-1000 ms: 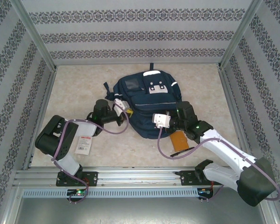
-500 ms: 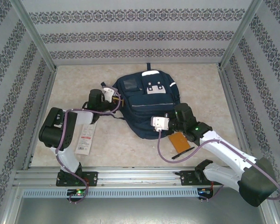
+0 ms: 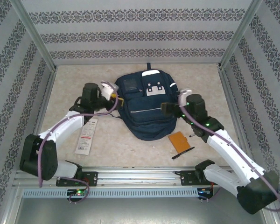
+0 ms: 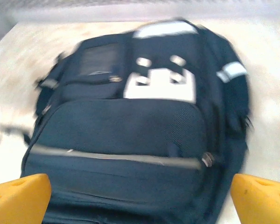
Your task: Pack books, pencil case, and school supplies into a backpack
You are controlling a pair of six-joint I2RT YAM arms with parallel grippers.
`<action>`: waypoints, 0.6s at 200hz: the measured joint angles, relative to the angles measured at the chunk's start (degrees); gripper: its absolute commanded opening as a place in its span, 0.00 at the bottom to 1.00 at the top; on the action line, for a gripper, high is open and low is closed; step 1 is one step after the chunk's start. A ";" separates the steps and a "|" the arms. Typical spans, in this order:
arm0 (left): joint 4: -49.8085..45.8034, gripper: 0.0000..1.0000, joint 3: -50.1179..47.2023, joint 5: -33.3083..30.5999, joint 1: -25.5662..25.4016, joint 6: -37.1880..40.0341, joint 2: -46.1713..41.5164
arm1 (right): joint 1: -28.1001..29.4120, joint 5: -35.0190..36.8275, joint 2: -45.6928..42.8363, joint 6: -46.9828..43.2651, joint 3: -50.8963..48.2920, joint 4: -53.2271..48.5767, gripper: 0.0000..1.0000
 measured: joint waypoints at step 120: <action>-9.38 0.57 12.96 -14.75 -19.54 22.25 20.11 | -11.96 -2.73 9.75 23.10 -0.57 -32.76 0.98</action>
